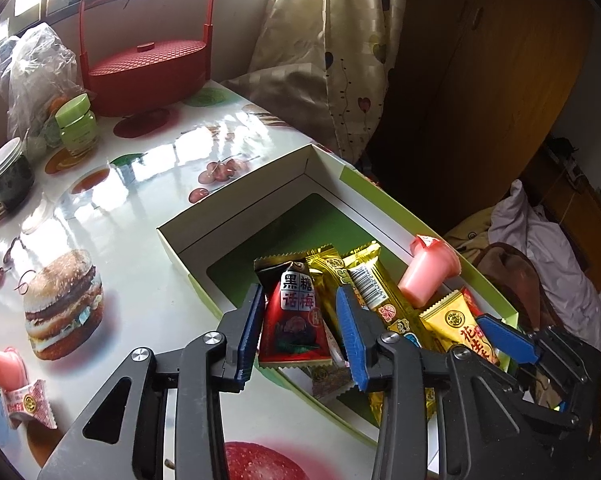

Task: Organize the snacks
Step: 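Open both tools to drop the red candy and yellow packet into the box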

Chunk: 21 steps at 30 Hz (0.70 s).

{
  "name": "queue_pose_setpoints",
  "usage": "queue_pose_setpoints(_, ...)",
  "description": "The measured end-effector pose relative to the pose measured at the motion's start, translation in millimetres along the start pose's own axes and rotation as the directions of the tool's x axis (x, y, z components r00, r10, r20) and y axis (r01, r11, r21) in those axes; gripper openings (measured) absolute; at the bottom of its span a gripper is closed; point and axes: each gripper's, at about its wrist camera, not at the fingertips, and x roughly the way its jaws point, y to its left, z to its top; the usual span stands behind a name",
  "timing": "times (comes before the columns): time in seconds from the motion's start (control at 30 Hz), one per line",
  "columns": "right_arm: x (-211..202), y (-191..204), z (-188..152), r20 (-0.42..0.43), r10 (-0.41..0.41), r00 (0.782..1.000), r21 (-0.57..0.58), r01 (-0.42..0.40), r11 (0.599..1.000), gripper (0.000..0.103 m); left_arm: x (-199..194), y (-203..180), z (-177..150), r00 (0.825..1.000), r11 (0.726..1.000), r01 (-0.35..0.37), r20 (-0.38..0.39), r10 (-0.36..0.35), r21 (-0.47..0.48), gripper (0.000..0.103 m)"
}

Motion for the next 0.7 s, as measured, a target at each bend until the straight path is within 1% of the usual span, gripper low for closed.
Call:
queue_pose_setpoints(0.07, -1, 0, 0, 0.002, -0.002, 1.000, 0.000, 0.002, 1.000, 0.036, -2, -1, -1, 1.000, 1.000, -0.003, 0.003, 0.003, 0.000, 0.040)
queue_pose_setpoints(0.1, -1, 1, 0, 0.003, -0.004, 1.000, 0.001, 0.004, 1.000, 0.039, -4, -1, -1, 1.000, 1.000, -0.004, 0.005, 0.004, 0.003, 0.043)
queue_pose_setpoints(0.13, -2, 1, 0, 0.005, -0.004, 1.000, 0.001, 0.004, 1.000, 0.040, -5, -2, -2, 1.000, 1.000, -0.003, 0.008, 0.003, 0.005, 0.044)
queue_pose_setpoints(0.3, -4, 4, 1, 0.013, -0.003, 1.000, 0.003, 0.003, 1.000, 0.044, -10, -3, -4, 1.000, 1.000, -0.008, 0.014, 0.008, 0.006, 0.044)
queue_pose_setpoints(0.7, -14, 6, 1, 0.038, -0.010, 0.999, 0.005, 0.010, 1.000, 0.047, -30, -5, -9, 0.999, 1.000, -0.005, 0.047, 0.004, 0.010, 0.044)
